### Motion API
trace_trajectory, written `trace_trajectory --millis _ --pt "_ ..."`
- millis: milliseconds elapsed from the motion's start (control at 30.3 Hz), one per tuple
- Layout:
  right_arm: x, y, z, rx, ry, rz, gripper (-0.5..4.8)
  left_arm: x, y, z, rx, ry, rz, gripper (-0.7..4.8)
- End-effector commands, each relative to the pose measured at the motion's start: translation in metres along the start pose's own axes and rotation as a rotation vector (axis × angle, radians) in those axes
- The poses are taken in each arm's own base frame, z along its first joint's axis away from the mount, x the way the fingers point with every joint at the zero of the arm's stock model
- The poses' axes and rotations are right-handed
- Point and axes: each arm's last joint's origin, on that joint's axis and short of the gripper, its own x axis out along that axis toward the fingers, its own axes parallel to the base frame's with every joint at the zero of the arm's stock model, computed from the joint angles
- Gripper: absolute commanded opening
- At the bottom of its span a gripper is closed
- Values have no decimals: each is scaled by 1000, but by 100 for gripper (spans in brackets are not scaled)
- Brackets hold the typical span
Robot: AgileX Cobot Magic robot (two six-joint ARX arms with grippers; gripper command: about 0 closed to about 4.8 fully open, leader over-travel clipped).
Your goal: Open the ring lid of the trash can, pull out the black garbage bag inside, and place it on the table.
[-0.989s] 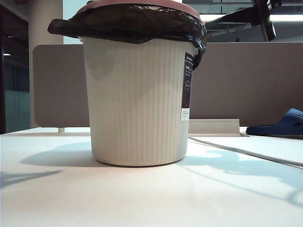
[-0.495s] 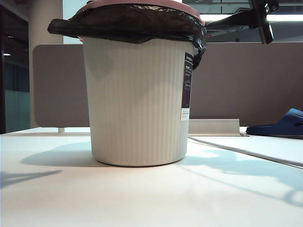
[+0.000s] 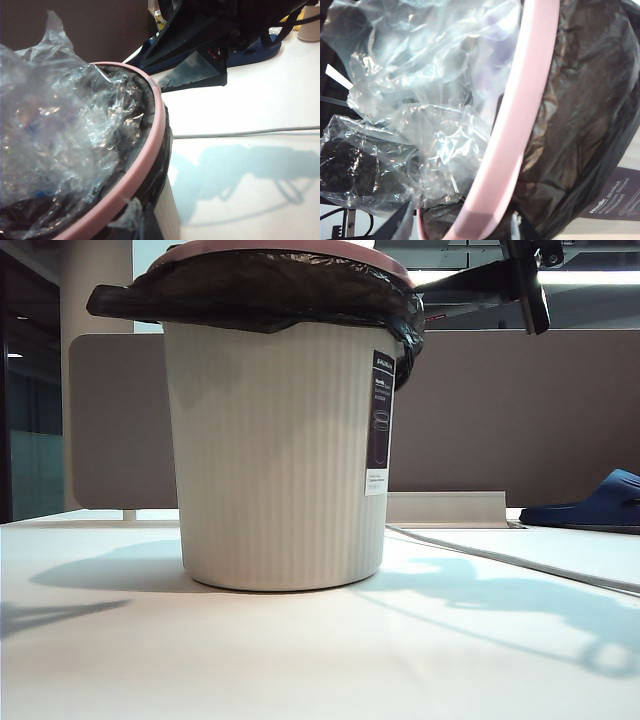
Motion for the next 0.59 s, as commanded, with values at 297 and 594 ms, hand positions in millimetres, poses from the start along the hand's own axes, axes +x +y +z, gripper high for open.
trace_trajectory --millis 297,594 --pt "-1 9 2 -17 -2 72 243 -1 0 1 -3 -4 -4 -6" --pt "-1 14 4 -13 2 123 243 0 0 0 -5 7 -9 -6"
